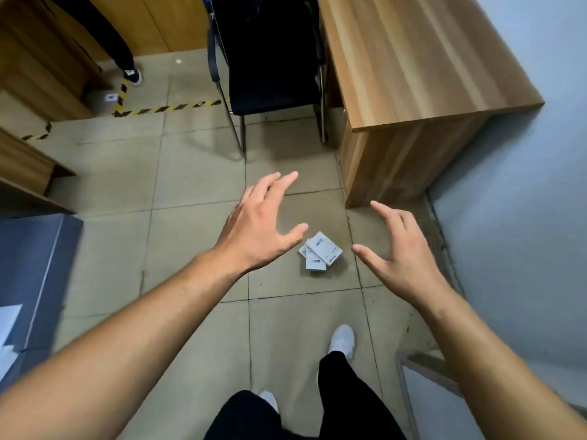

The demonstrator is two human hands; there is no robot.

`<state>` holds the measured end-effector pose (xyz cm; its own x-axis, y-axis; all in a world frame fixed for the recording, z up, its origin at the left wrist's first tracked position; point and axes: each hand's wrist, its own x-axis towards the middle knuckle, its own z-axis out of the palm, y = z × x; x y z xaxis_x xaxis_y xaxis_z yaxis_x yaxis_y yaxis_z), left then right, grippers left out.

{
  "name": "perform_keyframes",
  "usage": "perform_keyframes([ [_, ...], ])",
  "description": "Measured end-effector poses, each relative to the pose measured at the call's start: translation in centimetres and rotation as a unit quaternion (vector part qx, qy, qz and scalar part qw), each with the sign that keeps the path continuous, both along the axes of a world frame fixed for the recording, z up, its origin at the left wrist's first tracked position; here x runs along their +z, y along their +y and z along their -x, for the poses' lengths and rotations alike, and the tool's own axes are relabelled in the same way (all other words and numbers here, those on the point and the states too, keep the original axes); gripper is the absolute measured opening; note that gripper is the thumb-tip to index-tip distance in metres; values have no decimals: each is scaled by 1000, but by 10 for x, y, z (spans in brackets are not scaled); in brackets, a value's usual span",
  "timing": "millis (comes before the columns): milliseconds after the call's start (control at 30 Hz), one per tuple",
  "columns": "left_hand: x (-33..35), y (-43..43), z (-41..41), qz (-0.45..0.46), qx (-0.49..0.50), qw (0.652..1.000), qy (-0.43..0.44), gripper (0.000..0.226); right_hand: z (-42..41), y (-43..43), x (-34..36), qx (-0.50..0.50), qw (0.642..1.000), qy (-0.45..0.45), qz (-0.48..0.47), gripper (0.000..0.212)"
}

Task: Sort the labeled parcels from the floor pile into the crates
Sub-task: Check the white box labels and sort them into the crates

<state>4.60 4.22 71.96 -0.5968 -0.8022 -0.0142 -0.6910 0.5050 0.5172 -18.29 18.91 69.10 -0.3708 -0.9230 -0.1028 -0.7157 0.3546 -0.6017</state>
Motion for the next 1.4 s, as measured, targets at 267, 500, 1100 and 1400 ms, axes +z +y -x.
perform_keyframes([
  [267, -194, -58, 43, -63, 22, 997, -33, 90, 61, -79, -199, 11, 995, -6, -99, 86],
  [500, -434, -91, 50, -84, 29, 995, -55, 94, 62, -120, -434, 16, 983, 66, -169, 93],
  [1100, -765, -51, 107, -193, 145, 961, -132, 110, 66, -170, -786, 32, 972, 57, -226, 133],
  [1400, -809, -40, 165, -268, 216, 920, -188, 126, 112, -157, -760, -114, 985, 43, -125, 119],
])
